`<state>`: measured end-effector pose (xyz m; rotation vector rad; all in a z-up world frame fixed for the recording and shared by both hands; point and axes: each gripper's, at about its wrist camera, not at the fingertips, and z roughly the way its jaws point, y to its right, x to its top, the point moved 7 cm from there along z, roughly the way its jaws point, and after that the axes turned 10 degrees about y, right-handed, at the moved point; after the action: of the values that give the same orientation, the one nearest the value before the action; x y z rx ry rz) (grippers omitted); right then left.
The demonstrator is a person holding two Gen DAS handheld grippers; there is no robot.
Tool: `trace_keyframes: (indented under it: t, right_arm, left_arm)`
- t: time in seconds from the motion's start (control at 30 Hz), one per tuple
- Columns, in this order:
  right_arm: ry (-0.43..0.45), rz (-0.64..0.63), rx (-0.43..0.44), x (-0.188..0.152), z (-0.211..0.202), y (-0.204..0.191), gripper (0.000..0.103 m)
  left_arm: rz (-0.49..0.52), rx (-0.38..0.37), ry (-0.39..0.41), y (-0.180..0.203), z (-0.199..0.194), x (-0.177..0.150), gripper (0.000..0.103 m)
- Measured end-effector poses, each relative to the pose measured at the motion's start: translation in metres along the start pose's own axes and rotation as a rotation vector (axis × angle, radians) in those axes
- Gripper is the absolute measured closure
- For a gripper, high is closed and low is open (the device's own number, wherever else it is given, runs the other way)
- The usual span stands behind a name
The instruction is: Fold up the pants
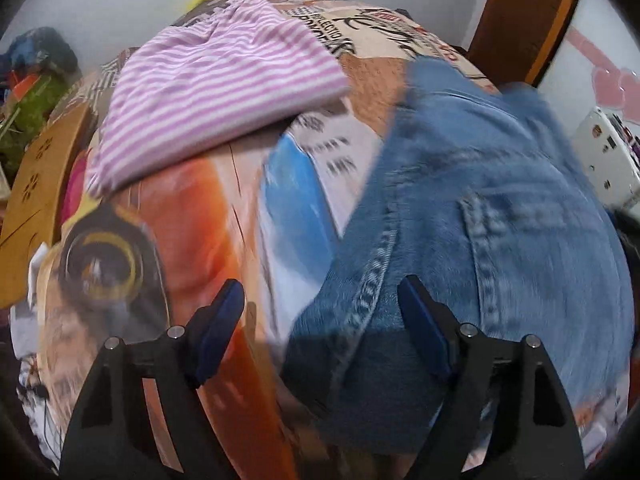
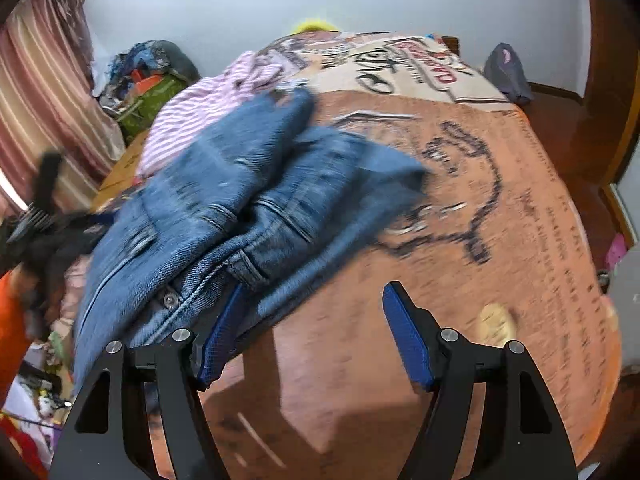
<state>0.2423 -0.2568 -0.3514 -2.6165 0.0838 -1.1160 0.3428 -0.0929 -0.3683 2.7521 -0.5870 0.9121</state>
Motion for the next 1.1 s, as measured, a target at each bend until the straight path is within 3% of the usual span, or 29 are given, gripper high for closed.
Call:
trace_keyframes:
  t: [0.13, 0.23, 0.37, 0.47, 0.57, 0.7, 0.77, 0.87, 1.0, 1.1]
  right_arm:
    - [-0.004, -0.016, -0.057, 0.011, 0.008, 0.025, 0.035]
    - [0.003, -0.031, -0.081, 0.015, 0.006, 0.033, 0.035]
    - [0.058, -0.028, -0.063, 0.03, -0.012, 0.032, 0.035]
    - [0.113, -0.071, -0.04, 0.052, -0.025, 0.018, 0.035]
    - [0.143, -0.121, -0.023, 0.07, -0.023, 0.0, 0.035]
    - [0.121, -0.172, -0.011, 0.079, 0.007, -0.015, 0.036]
    - [0.088, -0.194, -0.027, 0.077, 0.027, -0.016, 0.036]
    - [0.024, -0.213, -0.049, 0.069, 0.053, -0.008, 0.037]
    - [0.001, -0.167, -0.021, 0.069, 0.064, 0.006, 0.037]
    - [-0.012, -0.144, -0.01, 0.071, 0.064, 0.008, 0.037]
  left_arm:
    - [-0.071, -0.033, 0.016, 0.018, -0.03, -0.026, 0.022]
    - [-0.115, -0.034, 0.022, 0.02, -0.04, -0.028, 0.023]
    - [-0.091, 0.032, 0.082, 0.013, -0.055, 0.002, 0.024]
    - [-0.053, 0.037, 0.141, 0.015, -0.061, 0.034, 0.022]
    - [0.0, 0.018, 0.18, 0.025, -0.047, 0.068, 0.018]
    - [0.042, -0.02, 0.141, 0.041, -0.003, 0.093, 0.018]
    - [0.076, 0.009, 0.11, 0.044, 0.021, 0.097, 0.017]
    - [0.056, -0.016, 0.121, 0.038, 0.045, 0.099, 0.005]
    - [0.009, -0.086, 0.106, 0.029, 0.059, 0.099, 0.004]
    - [0.018, -0.075, 0.098, 0.027, 0.055, 0.102, 0.005]
